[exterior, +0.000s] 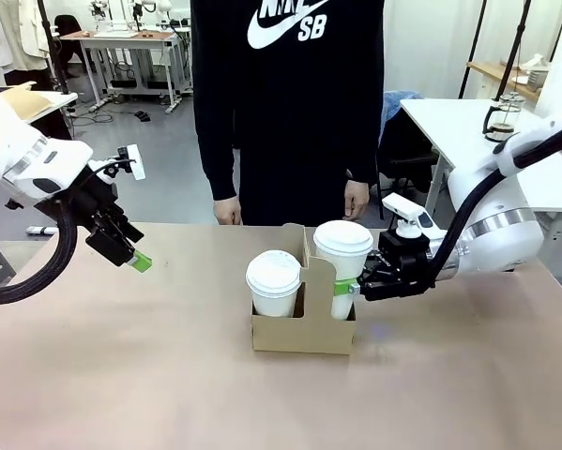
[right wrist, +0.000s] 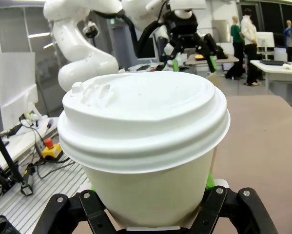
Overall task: Pour a drink into a cup and package it in a carrier.
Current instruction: Insert the held 600 ml Paper Cup into the Cup Carrier.
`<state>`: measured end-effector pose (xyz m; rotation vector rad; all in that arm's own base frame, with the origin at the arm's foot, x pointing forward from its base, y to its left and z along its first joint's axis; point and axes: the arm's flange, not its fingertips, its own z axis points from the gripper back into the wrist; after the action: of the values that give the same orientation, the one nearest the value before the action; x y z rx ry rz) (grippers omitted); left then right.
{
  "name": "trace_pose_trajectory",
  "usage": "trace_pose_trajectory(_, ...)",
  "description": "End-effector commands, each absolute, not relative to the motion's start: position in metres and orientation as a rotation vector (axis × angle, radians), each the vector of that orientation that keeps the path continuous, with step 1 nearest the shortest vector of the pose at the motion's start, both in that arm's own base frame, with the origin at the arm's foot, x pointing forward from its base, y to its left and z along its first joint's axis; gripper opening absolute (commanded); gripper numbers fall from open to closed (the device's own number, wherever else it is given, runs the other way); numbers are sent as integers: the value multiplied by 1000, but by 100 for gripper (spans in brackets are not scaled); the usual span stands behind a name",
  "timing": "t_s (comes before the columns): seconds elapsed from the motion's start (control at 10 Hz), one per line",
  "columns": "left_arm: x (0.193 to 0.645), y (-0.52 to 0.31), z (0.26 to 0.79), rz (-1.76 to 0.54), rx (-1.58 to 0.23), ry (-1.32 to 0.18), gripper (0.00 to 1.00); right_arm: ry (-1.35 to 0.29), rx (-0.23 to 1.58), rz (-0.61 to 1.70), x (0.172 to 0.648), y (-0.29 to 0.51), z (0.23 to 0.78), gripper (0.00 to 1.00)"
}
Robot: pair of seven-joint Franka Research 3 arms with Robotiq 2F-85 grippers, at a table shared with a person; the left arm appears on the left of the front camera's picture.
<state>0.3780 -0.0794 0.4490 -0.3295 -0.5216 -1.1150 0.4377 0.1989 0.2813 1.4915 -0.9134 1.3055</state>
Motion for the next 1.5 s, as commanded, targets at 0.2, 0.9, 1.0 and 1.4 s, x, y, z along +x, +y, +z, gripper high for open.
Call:
trace_pose_trajectory(0.2,381,-80,447,-1104,-344,-534,100,-935,1469,1412,441,195,259,80)
trace_pose_trajectory(0.9,381,-80,447,-1104,-344,-534,100,-917,1453,1559,449,200,243,100)
trace_pose_trajectory(1.0,381,-80,447,-1104,-344,-534,100,-909,1457,1561,450,199,243,100)
trace_pose_trajectory(1.4,381,-80,447,-1104,-344,-534,100,-927,1409,1525,450,167,258,100)
